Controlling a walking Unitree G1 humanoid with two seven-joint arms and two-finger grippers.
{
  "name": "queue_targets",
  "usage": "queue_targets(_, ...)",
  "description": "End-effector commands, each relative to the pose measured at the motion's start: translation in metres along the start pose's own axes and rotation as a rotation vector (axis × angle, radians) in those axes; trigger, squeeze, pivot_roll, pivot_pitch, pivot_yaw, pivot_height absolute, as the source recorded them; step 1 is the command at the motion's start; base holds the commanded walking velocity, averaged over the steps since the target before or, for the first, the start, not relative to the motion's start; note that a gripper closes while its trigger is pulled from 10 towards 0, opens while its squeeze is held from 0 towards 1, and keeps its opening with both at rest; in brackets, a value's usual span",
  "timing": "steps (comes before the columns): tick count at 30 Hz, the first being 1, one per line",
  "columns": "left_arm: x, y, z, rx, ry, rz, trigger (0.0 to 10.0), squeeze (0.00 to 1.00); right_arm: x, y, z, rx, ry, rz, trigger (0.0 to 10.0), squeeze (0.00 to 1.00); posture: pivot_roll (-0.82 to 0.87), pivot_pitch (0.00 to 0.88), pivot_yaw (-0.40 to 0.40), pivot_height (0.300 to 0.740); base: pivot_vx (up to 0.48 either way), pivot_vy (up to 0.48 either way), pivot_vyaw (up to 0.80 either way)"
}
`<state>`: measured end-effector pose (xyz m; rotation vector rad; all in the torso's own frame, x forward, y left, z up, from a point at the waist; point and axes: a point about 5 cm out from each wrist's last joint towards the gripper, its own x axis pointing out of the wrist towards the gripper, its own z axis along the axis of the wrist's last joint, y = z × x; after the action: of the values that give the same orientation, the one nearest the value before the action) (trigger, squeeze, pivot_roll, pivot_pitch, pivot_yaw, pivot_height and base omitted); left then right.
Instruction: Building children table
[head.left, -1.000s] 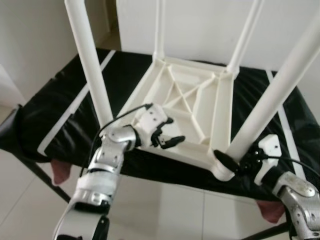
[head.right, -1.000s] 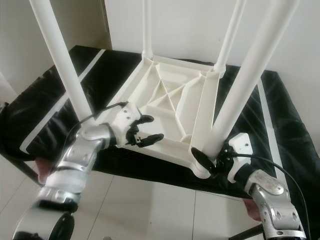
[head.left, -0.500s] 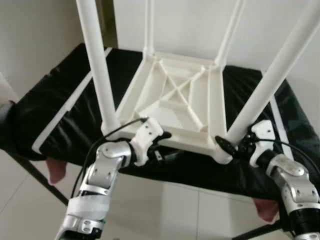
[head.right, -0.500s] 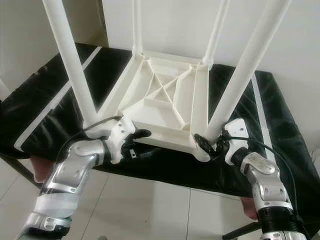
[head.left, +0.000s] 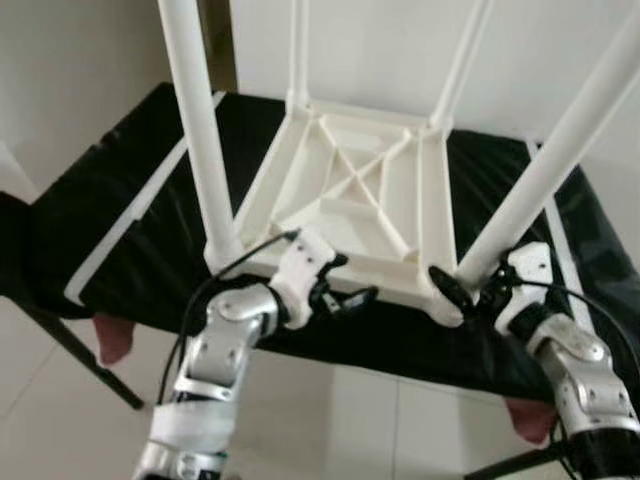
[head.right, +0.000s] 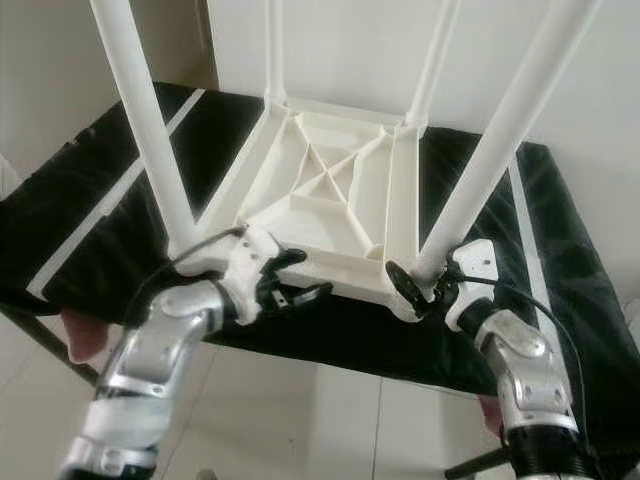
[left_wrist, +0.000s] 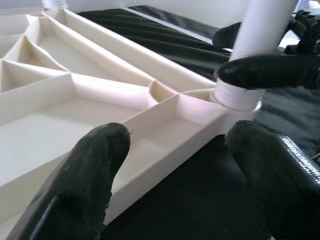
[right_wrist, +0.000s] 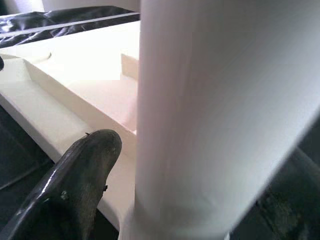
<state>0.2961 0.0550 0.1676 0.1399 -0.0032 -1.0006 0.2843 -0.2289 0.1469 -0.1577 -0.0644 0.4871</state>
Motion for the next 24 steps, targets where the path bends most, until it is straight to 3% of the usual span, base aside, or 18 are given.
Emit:
queue_targets(1,0.001,-0.006,-0.001,-0.01,0.005,-0.008,10.0,0.0,-0.006,-0.001,0.0,-0.004,-0.004,-0.002,10.0,0.0,0.01,0.04,-0.026,0.74,0.0,0.0,0.0)
queue_targets(4,0.002,-0.014,-0.002,0.029,0.01,-0.05,10.0,0.0,-0.01,0.003,-0.003,-0.007,0.005,0.005,10.0,0.0,-0.01,0.034,-0.006,0.74,0.0,0.0,0.0)
queue_targets(7,-0.001,-0.023,-0.007,0.05,0.044,-0.203,10.0,0.0,-0.01,0.006,-0.004,-0.014,0.01,0.012,10.0,0.0,-0.02,0.024,0.007,0.74,0.0,0.0,0.0)
queue_targets(10,-0.001,-0.024,-0.006,0.091,0.048,-0.231,10.0,0.0,-0.008,0.005,-0.003,-0.008,0.004,0.008,10.0,0.0,-0.02,0.019,0.008,0.74,0.0,0.0,0.0)
queue_targets(11,0.0,-0.024,-0.006,0.107,0.051,-0.227,10.0,0.0,-0.006,0.004,-0.002,-0.011,0.002,0.009,9.3,0.0,-0.02,0.013,0.005,0.74,0.0,0.0,0.0)
queue_targets(13,0.002,-0.023,-0.005,0.117,0.054,-0.207,10.0,0.0,-0.003,0.003,-0.001,-0.015,0.0,0.013,4.9,0.0,-0.02,0.011,0.003,0.74,0.0,0.0,0.0)
queue_targets(15,0.002,-0.023,-0.005,0.114,0.054,-0.199,10.0,0.0,-0.003,0.003,0.0,-0.017,0.0,0.014,4.9,0.0,-0.02,0.005,0.0,0.74,0.0,0.0,0.0)
queue_targets(16,0.003,-0.024,-0.007,0.104,0.058,-0.176,10.0,0.0,-0.001,0.002,0.0,-0.019,-0.004,0.01,0.0,0.0,-0.02,0.002,-0.004,0.74,0.0,0.0,0.0)
queue_targets(19,0.007,-0.027,-0.007,0.147,0.043,-0.108,10.0,0.0,0.001,0.003,0.0,-0.014,-0.009,0.001,0.0,0.0,-0.01,0.0,-0.015,0.74,0.0,0.0,0.0)
queue_targets(24,0.006,-0.032,-0.007,0.166,0.035,-0.105,10.0,0.0,0.002,0.007,-0.004,-0.008,0.007,-0.019,0.0,0.0,-0.01,0.005,-0.026,0.74,0.0,0.0,0.0)
